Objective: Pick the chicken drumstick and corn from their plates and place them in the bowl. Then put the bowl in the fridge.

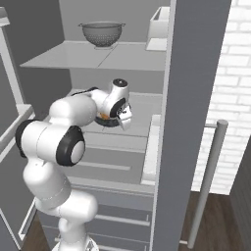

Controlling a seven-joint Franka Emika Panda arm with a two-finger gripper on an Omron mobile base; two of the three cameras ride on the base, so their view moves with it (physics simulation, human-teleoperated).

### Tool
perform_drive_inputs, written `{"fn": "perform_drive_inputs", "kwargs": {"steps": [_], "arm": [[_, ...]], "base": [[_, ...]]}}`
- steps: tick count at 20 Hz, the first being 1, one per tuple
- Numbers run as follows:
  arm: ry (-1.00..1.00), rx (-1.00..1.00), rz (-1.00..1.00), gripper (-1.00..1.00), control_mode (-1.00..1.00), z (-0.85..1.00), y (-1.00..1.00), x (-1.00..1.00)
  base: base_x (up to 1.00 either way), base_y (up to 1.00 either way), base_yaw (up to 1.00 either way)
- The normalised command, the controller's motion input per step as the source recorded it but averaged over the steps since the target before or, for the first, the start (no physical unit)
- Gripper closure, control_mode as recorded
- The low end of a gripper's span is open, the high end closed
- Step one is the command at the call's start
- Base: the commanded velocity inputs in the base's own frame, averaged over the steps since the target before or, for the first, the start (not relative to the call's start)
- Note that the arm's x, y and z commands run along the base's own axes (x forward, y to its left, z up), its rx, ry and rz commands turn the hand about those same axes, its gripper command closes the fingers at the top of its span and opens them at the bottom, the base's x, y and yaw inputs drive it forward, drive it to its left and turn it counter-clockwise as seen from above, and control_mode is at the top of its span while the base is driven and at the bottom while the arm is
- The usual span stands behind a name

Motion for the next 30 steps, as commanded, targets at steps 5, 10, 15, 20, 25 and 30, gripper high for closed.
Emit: {"fn": "perform_drive_inputs", "kwargs": {"steps": [5, 10, 15, 20, 25, 30], "arm": [[-0.07, -0.03, -0.12, -1.0, -1.0, -0.12, 0.2, 0.39], [-0.03, 0.0, -0.05, -1.0, -1.0, 0.13, 0.0, -0.08], [-0.1, 0.0, -0.01, -1.0, -1.0, 0.26, 0.0, -0.65], [0.0, 0.0, 0.01, -1.0, -1.0, 0.42, 0.0, -0.94], [-0.01, -0.09, 0.24, -1.0, -1.0, 0.56, 0.03, -1.0], [-0.06, -0.29, 0.51, -1.0, -1.0, 0.35, 0.04, -0.9]], "base": [[0.0, 0.0, 0.0], [0.0, 0.0, 0.0], [0.0, 0.0, 0.0], [0.0, 0.0, 0.0], [0.0, 0.0, 0.0], [0.0, 0.0, 0.0]]}}
